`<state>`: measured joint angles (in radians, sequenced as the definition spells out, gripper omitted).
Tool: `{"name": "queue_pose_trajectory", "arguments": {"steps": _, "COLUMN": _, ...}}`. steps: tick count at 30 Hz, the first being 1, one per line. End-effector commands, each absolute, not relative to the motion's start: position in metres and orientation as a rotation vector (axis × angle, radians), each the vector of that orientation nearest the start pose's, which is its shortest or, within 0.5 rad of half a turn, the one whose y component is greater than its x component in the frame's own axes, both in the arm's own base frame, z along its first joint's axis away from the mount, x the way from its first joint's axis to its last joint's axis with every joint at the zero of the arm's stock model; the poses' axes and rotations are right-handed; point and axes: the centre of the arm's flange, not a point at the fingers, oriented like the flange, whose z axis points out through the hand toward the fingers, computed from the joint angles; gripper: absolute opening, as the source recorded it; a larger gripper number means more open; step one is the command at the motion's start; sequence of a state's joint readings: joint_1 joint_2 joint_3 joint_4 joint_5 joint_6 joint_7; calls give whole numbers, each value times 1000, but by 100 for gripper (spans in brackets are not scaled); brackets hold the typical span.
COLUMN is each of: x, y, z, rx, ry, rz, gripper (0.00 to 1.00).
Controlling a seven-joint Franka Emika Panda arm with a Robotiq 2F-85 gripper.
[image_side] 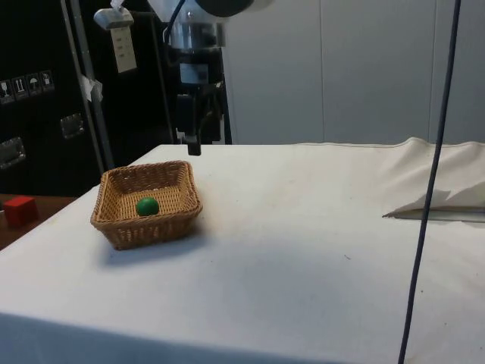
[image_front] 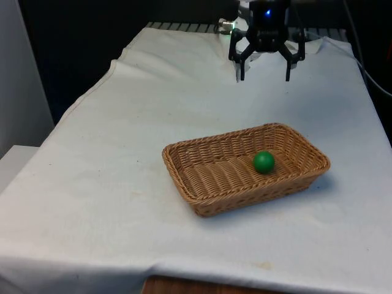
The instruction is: Pick up the ball and place it into the basket.
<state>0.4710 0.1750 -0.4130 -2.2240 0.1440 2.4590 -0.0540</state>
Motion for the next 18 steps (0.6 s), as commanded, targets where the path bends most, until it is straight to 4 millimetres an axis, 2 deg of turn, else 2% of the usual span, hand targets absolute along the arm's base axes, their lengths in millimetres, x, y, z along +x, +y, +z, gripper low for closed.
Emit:
{"name": "queue_pose_trajectory", "arguments": {"steps": 1, "x": 546, "y": 31, "z": 310, "rx": -3125, "ry": -8, "rz": -132, "gripper": 100}}
{"name": "queue_pose_trajectory", "arguments": {"steps": 18, "x": 527, "y": 29, "z": 306, "rx": -3117, "ry": 68, "rz": -128, "gripper": 100}}
